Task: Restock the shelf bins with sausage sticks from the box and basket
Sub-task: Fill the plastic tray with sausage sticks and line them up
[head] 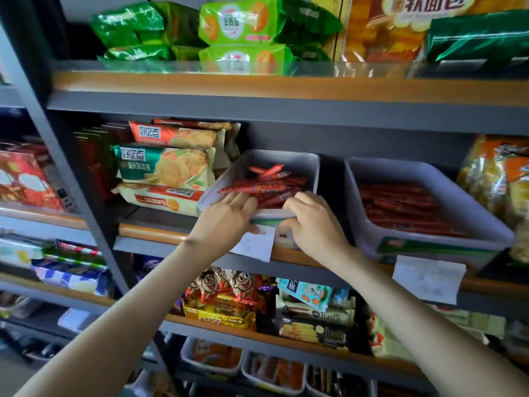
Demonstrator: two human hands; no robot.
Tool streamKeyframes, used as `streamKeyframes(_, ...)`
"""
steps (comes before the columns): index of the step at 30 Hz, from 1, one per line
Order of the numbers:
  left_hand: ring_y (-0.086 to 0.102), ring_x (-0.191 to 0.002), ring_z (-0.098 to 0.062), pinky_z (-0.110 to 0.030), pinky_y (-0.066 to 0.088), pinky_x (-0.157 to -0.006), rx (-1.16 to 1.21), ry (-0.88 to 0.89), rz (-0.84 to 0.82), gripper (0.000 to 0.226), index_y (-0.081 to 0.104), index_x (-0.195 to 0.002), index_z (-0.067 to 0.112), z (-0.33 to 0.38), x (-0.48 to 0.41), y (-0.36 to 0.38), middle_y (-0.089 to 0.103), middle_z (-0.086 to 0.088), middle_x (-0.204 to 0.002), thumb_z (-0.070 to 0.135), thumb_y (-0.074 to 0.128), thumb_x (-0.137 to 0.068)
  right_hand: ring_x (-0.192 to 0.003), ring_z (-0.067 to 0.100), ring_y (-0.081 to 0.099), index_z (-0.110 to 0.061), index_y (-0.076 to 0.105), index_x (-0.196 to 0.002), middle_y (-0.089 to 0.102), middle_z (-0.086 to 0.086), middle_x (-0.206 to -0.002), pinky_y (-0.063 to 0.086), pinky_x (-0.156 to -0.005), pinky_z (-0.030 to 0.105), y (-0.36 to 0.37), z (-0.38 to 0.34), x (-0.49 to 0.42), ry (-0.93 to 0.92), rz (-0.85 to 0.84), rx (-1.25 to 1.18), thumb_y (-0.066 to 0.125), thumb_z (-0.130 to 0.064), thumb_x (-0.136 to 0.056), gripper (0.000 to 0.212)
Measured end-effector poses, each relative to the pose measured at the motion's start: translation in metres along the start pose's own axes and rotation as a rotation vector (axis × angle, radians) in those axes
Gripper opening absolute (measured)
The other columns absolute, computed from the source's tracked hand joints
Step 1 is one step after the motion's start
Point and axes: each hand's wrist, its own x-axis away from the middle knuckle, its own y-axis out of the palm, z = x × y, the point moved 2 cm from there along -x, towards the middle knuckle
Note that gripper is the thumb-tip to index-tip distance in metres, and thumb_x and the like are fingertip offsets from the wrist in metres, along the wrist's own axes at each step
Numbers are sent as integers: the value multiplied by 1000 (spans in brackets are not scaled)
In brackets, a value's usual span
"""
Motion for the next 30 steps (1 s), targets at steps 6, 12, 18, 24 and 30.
streamKeyframes(6,60,-60,-28,-25,37,-39,2,1,123,54,54,-70,4,-4,-9,-19,57,-10,-66,31,92,-44,-79,26,52,-4,61,-75,57,8,-78,30,-68,27,-18,-5,-10,75,104,-108,65,-3,-69,7)
streamKeyframes(12,59,-63,-30,-31,43,-49,-45,76,227,52,57,-72,2,9,-8,-40,58,-11,-68,36,88,-48,-79,16,49,-6,61,-77,55,3,-79,26,-70,16,-43,-7,4,109,135,-168,67,-5,-74,7)
streamKeyframes(18,59,-75,-28,-34,44,-67,82,114,180,57,58,-87,8,-2,-8,-43,60,-7,-83,61,64,-66,-94,10,52,-14,64,-83,54,-6,-93,36,-88,23,-37,-1,13,116,118,-308,68,-17,-73,11)
streamKeyframes(24,57,-102,-15,-32,43,-85,816,-435,-13,69,58,-105,20,-52,-9,-39,62,1,-109,80,44,-72,-137,-5,20,-44,50,-119,28,-13,-147,18,-109,16,-37,19,7,379,-128,-771,65,-43,-73,48)
streamKeyframes(30,49,-115,-17,-35,37,-95,1163,-801,-214,61,45,-124,27,-58,-16,-10,51,7,-124,49,70,-74,-134,7,29,-34,22,-148,26,-10,-152,18,-113,30,-21,32,-7,831,-55,-1149,72,-33,-75,89)
